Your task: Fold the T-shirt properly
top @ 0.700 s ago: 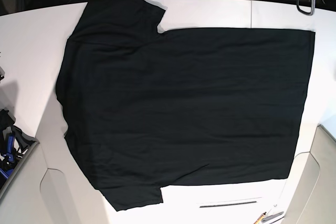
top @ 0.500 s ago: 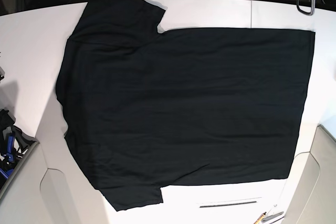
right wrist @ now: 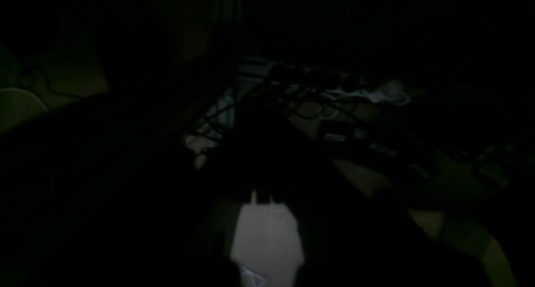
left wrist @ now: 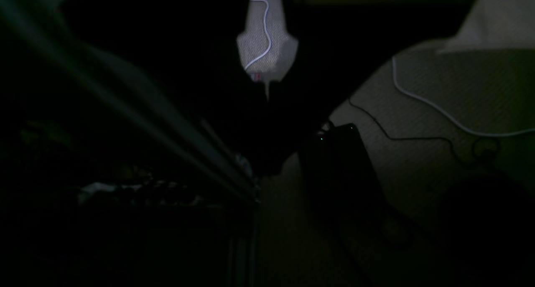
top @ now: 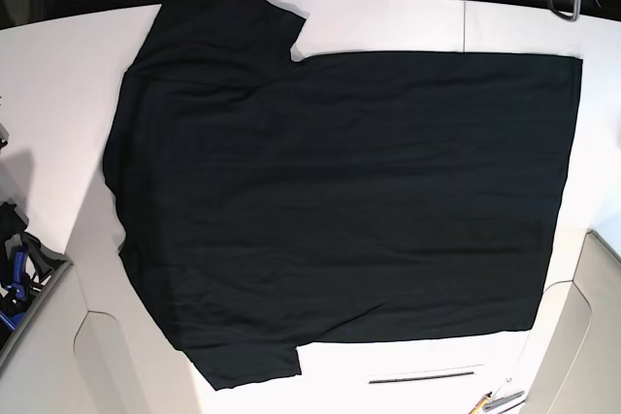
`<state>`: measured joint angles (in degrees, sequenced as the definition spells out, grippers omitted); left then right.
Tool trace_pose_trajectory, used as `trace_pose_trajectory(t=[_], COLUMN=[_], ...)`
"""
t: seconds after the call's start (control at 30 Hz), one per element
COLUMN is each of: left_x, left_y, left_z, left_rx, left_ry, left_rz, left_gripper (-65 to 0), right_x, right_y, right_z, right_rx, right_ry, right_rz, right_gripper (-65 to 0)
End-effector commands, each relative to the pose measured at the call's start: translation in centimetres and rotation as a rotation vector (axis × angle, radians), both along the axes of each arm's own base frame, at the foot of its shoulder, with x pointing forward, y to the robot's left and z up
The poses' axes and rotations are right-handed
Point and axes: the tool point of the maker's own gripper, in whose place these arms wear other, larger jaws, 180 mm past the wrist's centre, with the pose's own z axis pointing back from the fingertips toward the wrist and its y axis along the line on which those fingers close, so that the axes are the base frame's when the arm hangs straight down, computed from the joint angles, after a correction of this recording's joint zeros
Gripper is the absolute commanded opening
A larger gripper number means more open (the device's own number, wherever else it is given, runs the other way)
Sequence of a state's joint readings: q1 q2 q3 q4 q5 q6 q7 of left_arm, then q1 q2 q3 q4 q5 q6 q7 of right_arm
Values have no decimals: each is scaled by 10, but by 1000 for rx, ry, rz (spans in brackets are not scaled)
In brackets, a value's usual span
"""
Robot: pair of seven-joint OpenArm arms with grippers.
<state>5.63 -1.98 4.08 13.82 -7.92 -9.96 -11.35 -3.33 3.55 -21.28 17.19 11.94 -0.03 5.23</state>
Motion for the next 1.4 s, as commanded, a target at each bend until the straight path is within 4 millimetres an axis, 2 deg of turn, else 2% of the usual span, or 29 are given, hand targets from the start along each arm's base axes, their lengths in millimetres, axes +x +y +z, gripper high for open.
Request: trace_pose_trajectory(t=[0.0,0.2,0.4,0.57,0.67,0.73,0.9,1.0,1.1,1.2,1.27,1.37], left_x=[-7,-39,-64,-84,-87,-84,-66,-51,-33,-16,-7,2], left_y=[4,32,59,85,95,99,104,92,75,62,61,63], left_z=[1,14,44,81,113,137,201,237,268,289,296,295], left_rx=[2,41,79,111,119,119,106,31,-68,-159,-185,-193], left_ry=[-7,-42,-106,-156,-206,-248,-360,-430,-493,-534,-554,-547], left_rz=[-3,-22,-70,-147,-213,-256,-277,-323,-363,-377,-380,-405], left_gripper=[-650,-650,-650,-650,-650,-650,-650,-650,-650,-650,-650,-650], right_x=[-3,-22,-56,-89,-102,-103,-81,-52,-14,23,39,64], right_y=[-9,-44,-70,-81,-83,-84,-88,-88,-92,-105,-117,-133], right_z=[1,9,29,61,90,113,179,223,265,296,305,311], right_rx=[-14,-48,-55,-31,-13,-13,-20,-10,17,9,6,47], right_ry=[-7,-28,-50,-73,-104,-143,-260,-352,-462,-574,-620,-685], right_rz=[6,24,66,125,164,172,125,74,-11,-80,-143,-278], right_gripper=[-650,-650,-650,-650,-650,-650,-650,-650,-650,-650,-650,-650])
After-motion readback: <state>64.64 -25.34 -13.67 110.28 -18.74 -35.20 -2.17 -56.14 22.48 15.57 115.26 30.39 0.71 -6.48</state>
